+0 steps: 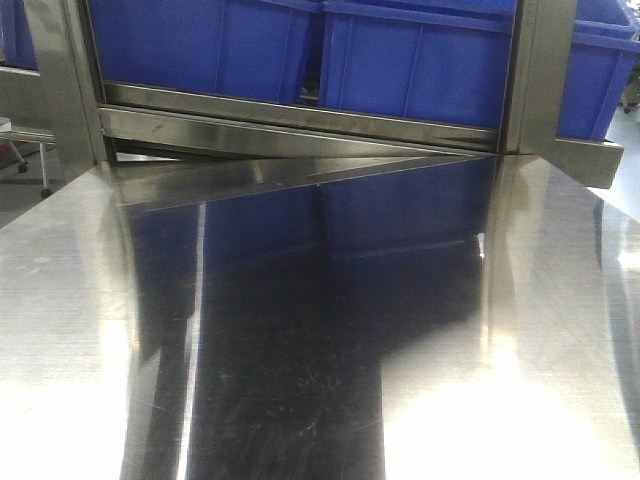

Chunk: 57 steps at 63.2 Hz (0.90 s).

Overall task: Pick and sort blue part to right shelf
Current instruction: 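Lift the blue part with the left gripper off the table, then drive the base away from the table holding both parts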

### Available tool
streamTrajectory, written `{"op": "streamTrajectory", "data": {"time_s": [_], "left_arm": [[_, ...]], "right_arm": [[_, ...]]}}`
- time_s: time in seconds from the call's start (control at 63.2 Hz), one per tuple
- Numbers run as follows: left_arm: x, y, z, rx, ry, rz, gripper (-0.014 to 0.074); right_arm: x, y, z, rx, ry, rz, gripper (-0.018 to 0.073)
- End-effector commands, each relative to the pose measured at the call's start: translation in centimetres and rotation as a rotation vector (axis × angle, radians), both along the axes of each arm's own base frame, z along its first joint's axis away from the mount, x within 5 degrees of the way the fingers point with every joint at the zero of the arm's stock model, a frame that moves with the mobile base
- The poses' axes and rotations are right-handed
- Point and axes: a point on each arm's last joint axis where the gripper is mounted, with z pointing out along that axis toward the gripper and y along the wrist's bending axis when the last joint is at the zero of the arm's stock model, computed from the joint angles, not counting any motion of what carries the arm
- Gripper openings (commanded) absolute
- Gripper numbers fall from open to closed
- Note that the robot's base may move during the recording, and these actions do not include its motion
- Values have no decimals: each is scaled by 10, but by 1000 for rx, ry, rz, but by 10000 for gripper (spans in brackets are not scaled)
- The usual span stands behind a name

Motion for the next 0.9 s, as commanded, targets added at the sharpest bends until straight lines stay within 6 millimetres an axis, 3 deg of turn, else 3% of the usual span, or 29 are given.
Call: {"op": "streamTrajectory", "data": {"time_s": [0.0, 0.19, 0.887], "left_arm": [[-11, 3, 22, 23, -178, 14, 314], [-27, 6, 27, 55, -257, 24, 314], [-27, 6, 27, 55, -255, 24, 314]], "right_arm": [[-1, -1, 18, 7, -112, -7, 465], [-1, -1, 18, 7, -112, -7, 465], [-1, -1, 18, 7, -112, -7, 465]]}}
